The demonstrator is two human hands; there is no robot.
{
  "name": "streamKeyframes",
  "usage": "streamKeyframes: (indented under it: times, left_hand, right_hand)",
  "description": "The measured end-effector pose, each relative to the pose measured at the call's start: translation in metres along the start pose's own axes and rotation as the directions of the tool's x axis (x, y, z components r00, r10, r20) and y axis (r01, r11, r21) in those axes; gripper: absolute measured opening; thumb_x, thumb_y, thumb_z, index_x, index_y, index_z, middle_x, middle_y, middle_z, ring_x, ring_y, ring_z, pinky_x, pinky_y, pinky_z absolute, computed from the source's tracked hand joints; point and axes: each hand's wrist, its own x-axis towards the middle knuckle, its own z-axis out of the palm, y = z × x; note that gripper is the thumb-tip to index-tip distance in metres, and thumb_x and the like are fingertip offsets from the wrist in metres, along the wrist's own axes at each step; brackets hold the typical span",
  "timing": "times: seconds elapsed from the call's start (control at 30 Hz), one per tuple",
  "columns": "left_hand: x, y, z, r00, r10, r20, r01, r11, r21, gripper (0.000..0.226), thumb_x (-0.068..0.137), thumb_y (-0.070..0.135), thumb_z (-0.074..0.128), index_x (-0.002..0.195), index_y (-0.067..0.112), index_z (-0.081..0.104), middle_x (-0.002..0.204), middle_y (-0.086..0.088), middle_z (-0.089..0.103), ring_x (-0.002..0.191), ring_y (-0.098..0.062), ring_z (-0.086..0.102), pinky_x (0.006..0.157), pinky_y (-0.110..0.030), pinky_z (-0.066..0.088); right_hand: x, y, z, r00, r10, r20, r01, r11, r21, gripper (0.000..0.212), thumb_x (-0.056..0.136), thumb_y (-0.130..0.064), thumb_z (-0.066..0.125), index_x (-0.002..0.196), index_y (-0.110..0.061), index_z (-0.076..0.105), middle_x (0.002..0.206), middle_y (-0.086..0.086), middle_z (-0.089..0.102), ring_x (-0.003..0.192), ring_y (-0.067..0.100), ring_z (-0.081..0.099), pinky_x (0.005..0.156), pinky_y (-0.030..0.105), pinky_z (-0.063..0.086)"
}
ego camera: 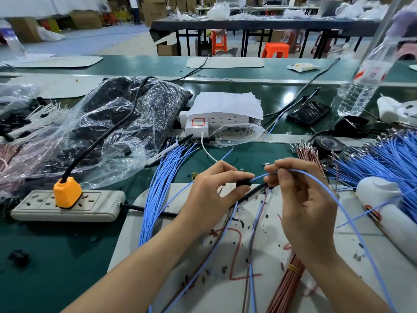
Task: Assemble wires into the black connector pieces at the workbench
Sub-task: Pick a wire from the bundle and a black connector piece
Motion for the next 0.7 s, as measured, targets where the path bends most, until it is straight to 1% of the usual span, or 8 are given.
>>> streamKeyframes:
  times: [0.1,0.17,0.27,0.33,0.4,0.47,0.57,0.7]
  left_hand:
    - [0.0,-0.0019,0.0004,0.999,0.03,-0.01,-0.03,1.0,0.009,0.024,0.081,0.004,0.072,0.104,0.012,0.073,0.09,0.0,0.061,0.082,0.005,0.054,0.073,-0.013,0.041]
    - [0.0,-0.0027,0.0008,0.999,0.03,-0.01,-0.03,1.0,-0.004,0.024,0.081,0.003,0.071,0.103,0.012,0.072,0.092,0.004,0.062,0.084,0.005,0.056,0.074,-0.018,0.044]
    - [0.0001,-0.0035,0.0013,1.0,0.024,-0.007,-0.024,1.0,-0.014,0.024,0.082,0.001,0.07,0.103,0.012,0.072,0.097,0.005,0.064,0.086,0.001,0.06,0.074,-0.026,0.048]
    - [0.0006,-0.0045,0.0015,0.999,0.031,-0.008,-0.031,0.999,-0.022,0.023,0.083,0.0,0.069,0.103,0.011,0.072,0.098,0.004,0.066,0.085,0.001,0.06,0.074,-0.023,0.048]
    - [0.0008,-0.0049,0.0019,0.999,0.044,-0.015,-0.045,0.998,-0.032,0.023,0.084,-0.001,0.067,0.104,0.009,0.071,0.098,0.002,0.067,0.085,0.0,0.06,0.075,-0.017,0.046]
    - [0.0013,-0.0048,0.0021,0.998,0.058,-0.019,-0.059,0.998,-0.035,0.024,0.086,-0.002,0.063,0.106,0.01,0.07,0.101,0.001,0.068,0.088,-0.003,0.061,0.076,-0.014,0.044]
    - [0.0016,-0.0044,0.0017,0.997,0.071,-0.011,-0.072,0.997,-0.043,0.026,0.088,-0.002,0.058,0.109,0.01,0.069,0.104,0.0,0.069,0.093,-0.006,0.062,0.08,-0.012,0.042]
    - [0.001,-0.0043,0.0018,0.996,0.093,0.009,-0.093,0.995,-0.043,0.026,0.089,-0.002,0.056,0.11,0.008,0.068,0.104,-0.002,0.068,0.095,-0.003,0.062,0.082,-0.01,0.041]
  right_hand:
    - [0.0001,0.004,0.0005,0.999,0.027,0.046,-0.025,0.998,-0.052,0.01,0.094,-0.008,0.053,0.096,-0.012,0.063,0.089,0.002,0.07,0.077,0.005,0.069,0.071,0.011,0.049]
    - [0.0011,0.0061,0.0008,0.994,0.071,0.083,-0.065,0.995,-0.08,0.012,0.093,-0.015,0.053,0.095,-0.012,0.064,0.085,0.003,0.069,0.076,0.003,0.068,0.07,0.009,0.048]
    - [0.0017,0.008,0.0015,0.992,0.03,0.124,-0.012,0.989,-0.149,0.01,0.094,-0.017,0.054,0.089,-0.016,0.062,0.08,0.003,0.067,0.074,0.005,0.066,0.067,0.017,0.05]
    - [0.0022,0.0079,0.0012,0.992,-0.035,0.125,0.057,0.983,-0.177,0.012,0.094,-0.016,0.053,0.087,-0.014,0.063,0.081,0.001,0.064,0.074,0.01,0.066,0.066,0.025,0.052]
    - [0.0023,0.0076,0.0005,0.986,-0.106,0.127,0.13,0.97,-0.206,0.017,0.094,-0.015,0.052,0.086,-0.008,0.065,0.083,0.0,0.063,0.074,0.018,0.066,0.065,0.03,0.051]
    - [0.0026,0.0076,-0.0004,0.982,-0.134,0.131,0.16,0.963,-0.218,0.02,0.095,-0.015,0.051,0.086,-0.004,0.065,0.084,0.001,0.062,0.074,0.021,0.066,0.065,0.034,0.052]
    - [0.003,0.0075,-0.001,0.978,-0.158,0.134,0.186,0.955,-0.231,0.021,0.094,-0.014,0.051,0.086,-0.001,0.066,0.084,0.004,0.063,0.074,0.021,0.066,0.066,0.034,0.052]
    - [0.0026,0.0076,-0.0015,0.97,-0.19,0.15,0.224,0.94,-0.257,0.019,0.093,-0.01,0.053,0.086,0.001,0.066,0.083,0.005,0.063,0.071,0.02,0.065,0.066,0.031,0.051]
